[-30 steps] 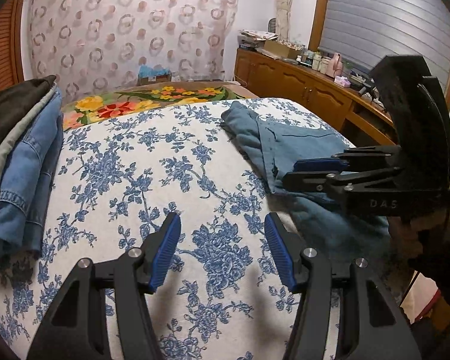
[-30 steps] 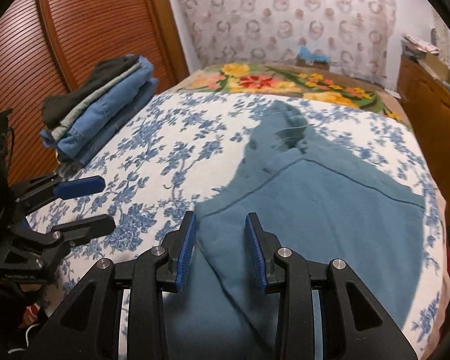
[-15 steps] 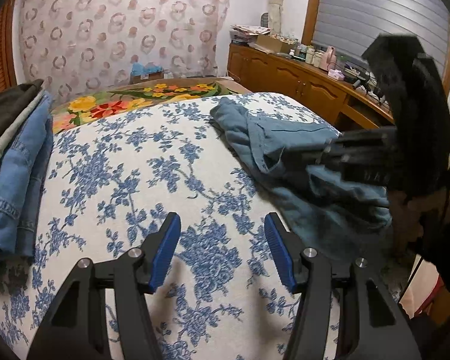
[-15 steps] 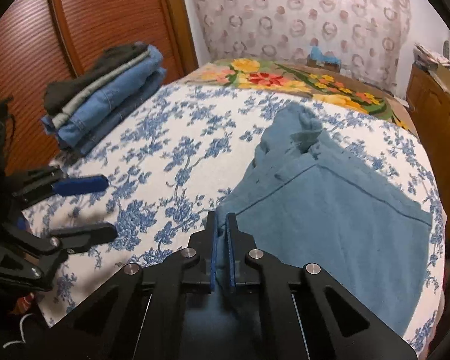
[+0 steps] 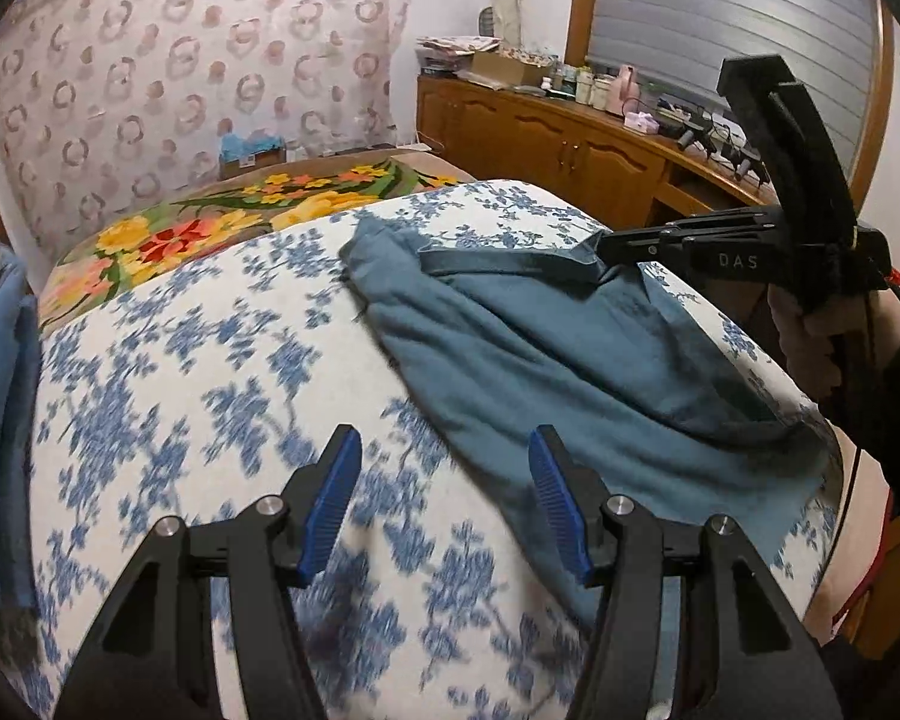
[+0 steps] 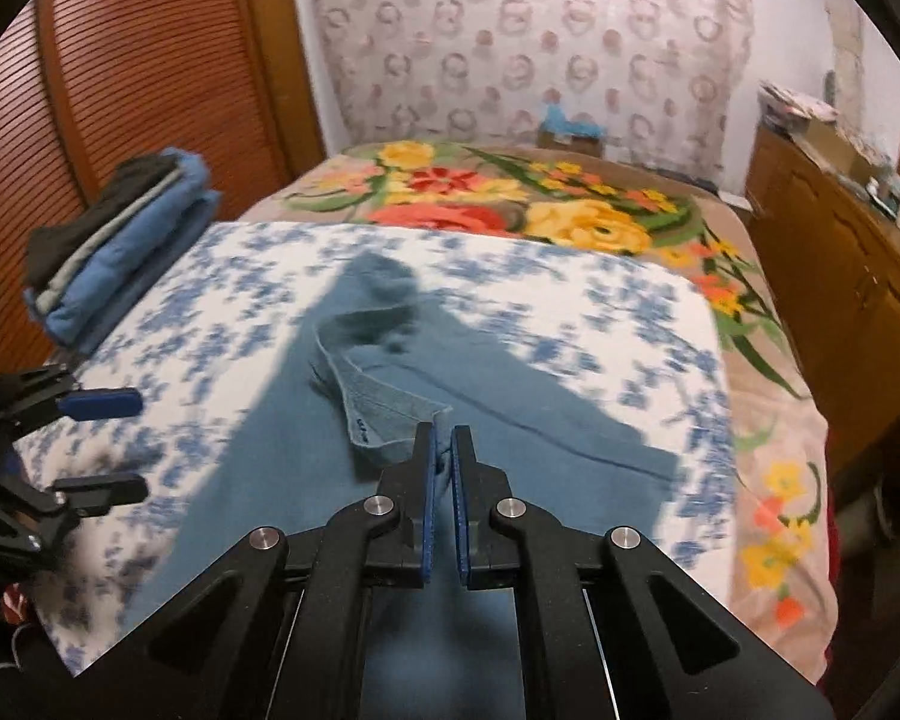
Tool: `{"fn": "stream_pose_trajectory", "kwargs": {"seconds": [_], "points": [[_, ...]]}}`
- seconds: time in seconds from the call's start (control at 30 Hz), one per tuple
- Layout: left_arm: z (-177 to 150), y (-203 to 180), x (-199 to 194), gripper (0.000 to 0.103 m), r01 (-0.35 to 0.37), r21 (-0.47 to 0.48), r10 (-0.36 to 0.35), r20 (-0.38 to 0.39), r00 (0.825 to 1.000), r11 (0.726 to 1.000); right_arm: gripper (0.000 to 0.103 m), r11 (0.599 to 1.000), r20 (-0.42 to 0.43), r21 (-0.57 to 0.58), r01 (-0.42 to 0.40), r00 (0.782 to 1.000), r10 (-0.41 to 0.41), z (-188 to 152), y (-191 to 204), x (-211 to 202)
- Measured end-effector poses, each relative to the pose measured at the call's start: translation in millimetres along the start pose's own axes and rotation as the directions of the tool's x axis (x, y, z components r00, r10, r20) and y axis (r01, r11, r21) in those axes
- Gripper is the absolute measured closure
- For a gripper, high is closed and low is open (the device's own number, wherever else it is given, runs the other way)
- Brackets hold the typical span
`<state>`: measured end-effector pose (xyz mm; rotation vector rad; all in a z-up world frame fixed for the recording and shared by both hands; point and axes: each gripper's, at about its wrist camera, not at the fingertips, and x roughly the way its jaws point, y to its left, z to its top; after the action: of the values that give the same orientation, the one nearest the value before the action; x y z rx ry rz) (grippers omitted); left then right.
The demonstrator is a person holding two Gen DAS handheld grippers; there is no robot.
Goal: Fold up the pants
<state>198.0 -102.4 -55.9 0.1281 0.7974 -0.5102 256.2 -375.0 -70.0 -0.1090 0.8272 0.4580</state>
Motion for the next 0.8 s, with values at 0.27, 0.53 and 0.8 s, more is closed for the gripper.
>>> {"fn": "stream_pose_trajectory", "kwargs": {"seconds": [0.27,0.53,0.8], "points": [[2.8,-6.9,33.1,0.045,-0.008,0.019,0.010,-0.062,0.998,1.000,0.100,0.998,0.005,0.062,0.002,1.000,-0.003,-12.3,-30.0,5.1],[-3.0,-10.4,41.5,0.045,-0.007,0.023,0.009,-0.078,0.997,1.000,0.072,0.998,0.012,0.053,0.038,0.999,-0.039,-18.0,-35.1,-1.3],[-3.1,-13.8,40.5,0.045,-0.012,0.027,0.014,-0.078,0.997,1.000,0.070,0.998,-0.052,0.059,-0.014,0.999,0.017,-21.1,-25.4,19.9]]}}
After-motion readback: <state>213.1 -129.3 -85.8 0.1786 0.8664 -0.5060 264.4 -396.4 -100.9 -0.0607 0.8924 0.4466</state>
